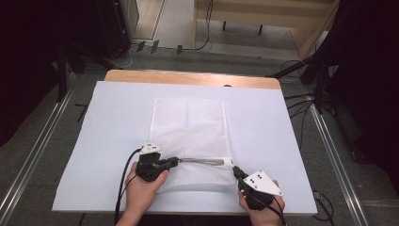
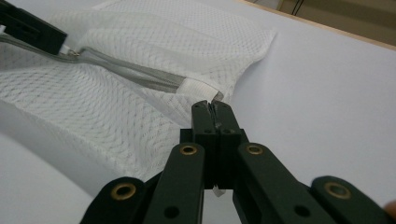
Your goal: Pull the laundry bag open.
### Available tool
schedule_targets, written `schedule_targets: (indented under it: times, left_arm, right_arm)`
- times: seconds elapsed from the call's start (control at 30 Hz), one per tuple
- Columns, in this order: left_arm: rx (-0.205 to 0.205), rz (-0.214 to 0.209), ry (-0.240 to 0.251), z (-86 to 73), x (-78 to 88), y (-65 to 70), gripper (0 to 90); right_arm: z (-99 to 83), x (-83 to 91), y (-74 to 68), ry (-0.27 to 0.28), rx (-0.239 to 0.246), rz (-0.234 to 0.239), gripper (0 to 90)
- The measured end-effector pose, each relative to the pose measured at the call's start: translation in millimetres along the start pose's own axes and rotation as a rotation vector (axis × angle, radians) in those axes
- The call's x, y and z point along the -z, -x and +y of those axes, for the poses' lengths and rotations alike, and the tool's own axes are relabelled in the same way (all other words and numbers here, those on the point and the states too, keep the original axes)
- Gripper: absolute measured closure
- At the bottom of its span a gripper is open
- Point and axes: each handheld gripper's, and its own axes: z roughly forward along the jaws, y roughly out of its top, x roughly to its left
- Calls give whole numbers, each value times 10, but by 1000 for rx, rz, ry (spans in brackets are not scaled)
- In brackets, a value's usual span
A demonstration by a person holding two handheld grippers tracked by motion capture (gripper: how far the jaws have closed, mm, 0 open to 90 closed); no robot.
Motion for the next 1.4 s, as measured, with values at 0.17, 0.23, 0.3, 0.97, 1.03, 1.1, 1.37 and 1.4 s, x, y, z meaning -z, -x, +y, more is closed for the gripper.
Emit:
schedule_targets:
  times: [0.17,0.23,0.3,0.97,1.03,1.1,1.37,1.4]
  left_arm:
    - [32,40,3,-93,150,-208,883]
    - [40,52,4,-125,210,-286,882]
    - [48,57,8,-141,249,-333,882]
    - [76,38,118,-292,553,-555,768]
    - [117,48,162,-297,603,-593,500]
    - [135,51,200,-294,654,-625,389]
    - [110,109,227,-295,688,-665,174]
    - [107,110,228,-295,691,-668,166]
  right_arm:
    - [-10,1,19,1,0,5,900]
    - [-3,4,1,0,2,5,900]
    - [0,6,-14,1,5,7,900]
    - [5,46,-138,5,47,31,900]
    - [0,52,-149,6,42,41,900]
    - [-5,55,-157,1,42,45,900]
    - [-31,48,-112,-5,19,86,900]
    - [-46,43,-99,-5,10,93,885]
